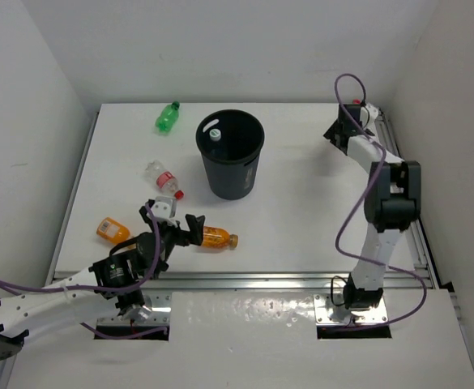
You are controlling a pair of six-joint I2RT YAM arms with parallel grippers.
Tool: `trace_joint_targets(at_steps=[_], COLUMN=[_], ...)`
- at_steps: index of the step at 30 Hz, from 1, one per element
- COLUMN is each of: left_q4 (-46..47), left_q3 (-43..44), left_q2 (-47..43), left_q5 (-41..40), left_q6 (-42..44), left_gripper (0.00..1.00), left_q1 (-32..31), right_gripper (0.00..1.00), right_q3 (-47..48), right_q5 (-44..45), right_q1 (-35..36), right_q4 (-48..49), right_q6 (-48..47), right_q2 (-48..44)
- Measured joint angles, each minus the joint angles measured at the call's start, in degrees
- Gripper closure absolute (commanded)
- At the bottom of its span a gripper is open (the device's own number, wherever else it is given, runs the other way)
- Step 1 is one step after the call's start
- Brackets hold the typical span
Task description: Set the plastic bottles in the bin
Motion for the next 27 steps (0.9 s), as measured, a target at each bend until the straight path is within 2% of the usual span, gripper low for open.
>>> trace_joint_targets(at_steps=[4,7,12,18,27], left_q4=[-0.02,-0.26,-0.96,-1.66,-2.05], left_q3=[0.0,0.0,0.0,0.0,0.0], left_q2=[-0.13,-0.52,-2.1,-4.39,-6.23], left_q5=[-1.07,-2.56,-3.91,-4.98,-5.51], left_q6=[0.0,-0.04,-0.33,-0.48,-0.46], left_gripper=[0.0,0.0,0.0,0.0,0.0], left_q1=[0.0,0.0,0.0,0.0,0.0], right_gripper=[0.66,0.66,0.61,0.61,0.61], right_q3=[-8.13,-11.26,-11.21,-8.02,-8.0], right_q5=[-3.89,-7.13,-15.34,-17.77,-12.66], right_q1=[3.26,8.83,18.91,27.78,40.83], right_q4=[4.96,10.08,18.27,19.87,18.97], right_q6=[-4.76,-9.2,-14.69,-20.63,-29.29], right_q2=[-17.11,-30.4,-43.04,-39.52,-28.74])
